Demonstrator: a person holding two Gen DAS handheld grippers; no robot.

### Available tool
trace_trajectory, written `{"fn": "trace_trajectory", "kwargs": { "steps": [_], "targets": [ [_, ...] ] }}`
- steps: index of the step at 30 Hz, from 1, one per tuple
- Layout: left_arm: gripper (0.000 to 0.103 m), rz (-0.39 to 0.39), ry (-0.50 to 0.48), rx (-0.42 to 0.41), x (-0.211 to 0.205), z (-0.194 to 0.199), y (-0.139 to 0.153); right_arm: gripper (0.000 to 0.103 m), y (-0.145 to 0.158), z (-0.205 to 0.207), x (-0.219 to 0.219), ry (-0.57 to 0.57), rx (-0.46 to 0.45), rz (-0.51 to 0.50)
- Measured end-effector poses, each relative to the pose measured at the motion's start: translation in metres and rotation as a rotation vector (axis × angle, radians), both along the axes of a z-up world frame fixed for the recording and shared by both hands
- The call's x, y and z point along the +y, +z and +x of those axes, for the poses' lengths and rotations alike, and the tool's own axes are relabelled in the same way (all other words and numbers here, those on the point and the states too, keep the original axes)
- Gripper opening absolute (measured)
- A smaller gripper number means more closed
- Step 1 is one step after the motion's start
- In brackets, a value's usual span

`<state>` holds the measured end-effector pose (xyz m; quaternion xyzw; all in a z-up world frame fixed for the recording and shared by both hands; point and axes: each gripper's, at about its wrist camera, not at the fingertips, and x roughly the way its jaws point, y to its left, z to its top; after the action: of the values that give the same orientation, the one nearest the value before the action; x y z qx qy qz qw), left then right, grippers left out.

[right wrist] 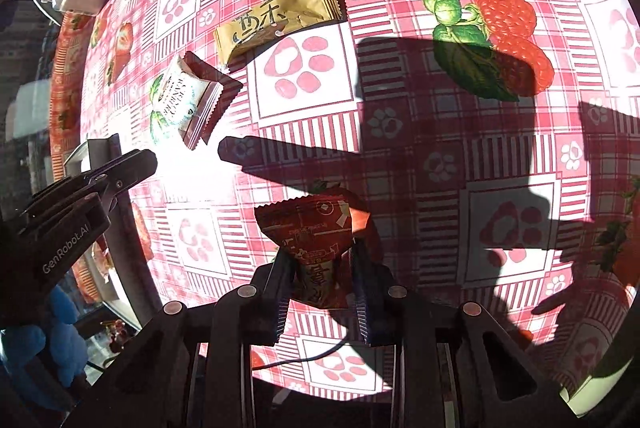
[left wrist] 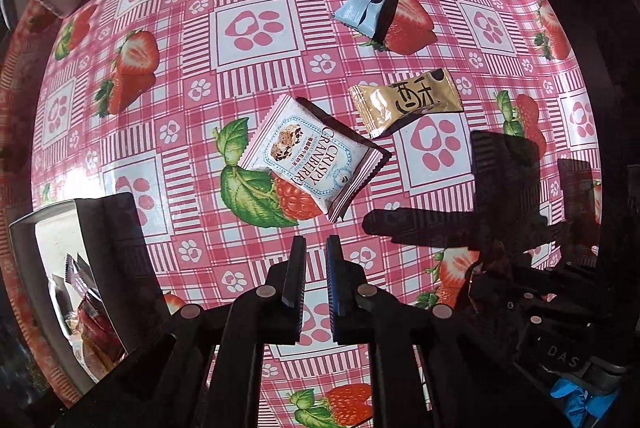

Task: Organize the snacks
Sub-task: 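Lift both held packets and carry them over the white box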

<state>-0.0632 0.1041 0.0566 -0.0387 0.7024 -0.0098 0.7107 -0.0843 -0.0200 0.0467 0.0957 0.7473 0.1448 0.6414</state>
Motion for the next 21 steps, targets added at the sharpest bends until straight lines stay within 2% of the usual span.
{"fn": "trace_trajectory", "kwargs": {
  "steps": [2, 3, 4, 6, 8, 9, 11, 13, 16, 18, 21],
  "targets": [
    [0.020, -0.015, 0.052, 0.013, 0.008, 0.000, -0.001, 0.029, -0.018, 0.005, -0.010, -0.016, 0.011, 0.001],
    [0.036, -0.033, 0.076, 0.011, 0.015, 0.004, -0.003, 0.029, -0.027, 0.013, -0.006, -0.023, 0.018, 0.003],
    [0.057, -0.043, 0.083, 0.001, 0.019, 0.009, -0.006, 0.029, -0.030, 0.014, -0.007, -0.026, 0.019, 0.002],
    [0.075, -0.010, 0.030, -0.038, 0.017, 0.022, -0.004, 0.029, -0.032, 0.016, -0.011, -0.024, 0.015, -0.002],
    [0.075, 0.069, -0.044, -0.062, 0.008, 0.033, -0.007, 0.029, -0.025, 0.015, -0.014, -0.023, 0.012, -0.004],
    [0.075, 0.074, -0.040, -0.046, 0.007, 0.038, -0.010, 0.029, -0.026, 0.014, -0.015, -0.026, 0.010, -0.005],
    [0.075, 0.000, 0.074, -0.004, 0.018, 0.049, -0.016, 0.029, -0.024, 0.011, -0.021, -0.035, 0.012, -0.003],
    [0.075, -0.063, 0.248, 0.029, 0.035, 0.057, -0.024, 0.029, -0.029, 0.006, -0.026, -0.054, 0.020, 0.004],
    [0.076, -0.110, 0.419, 0.081, 0.054, 0.060, -0.034, 0.029, -0.032, 0.003, -0.033, -0.076, 0.035, 0.009],
    [0.077, -0.108, 0.456, 0.109, 0.053, 0.065, -0.043, 0.029, -0.032, 0.003, -0.035, -0.076, 0.034, 0.010],
    [0.078, -0.055, 0.436, 0.170, 0.047, 0.064, -0.068, 0.029, -0.029, 0.005, -0.037, -0.070, 0.023, 0.008]
  ]
}}
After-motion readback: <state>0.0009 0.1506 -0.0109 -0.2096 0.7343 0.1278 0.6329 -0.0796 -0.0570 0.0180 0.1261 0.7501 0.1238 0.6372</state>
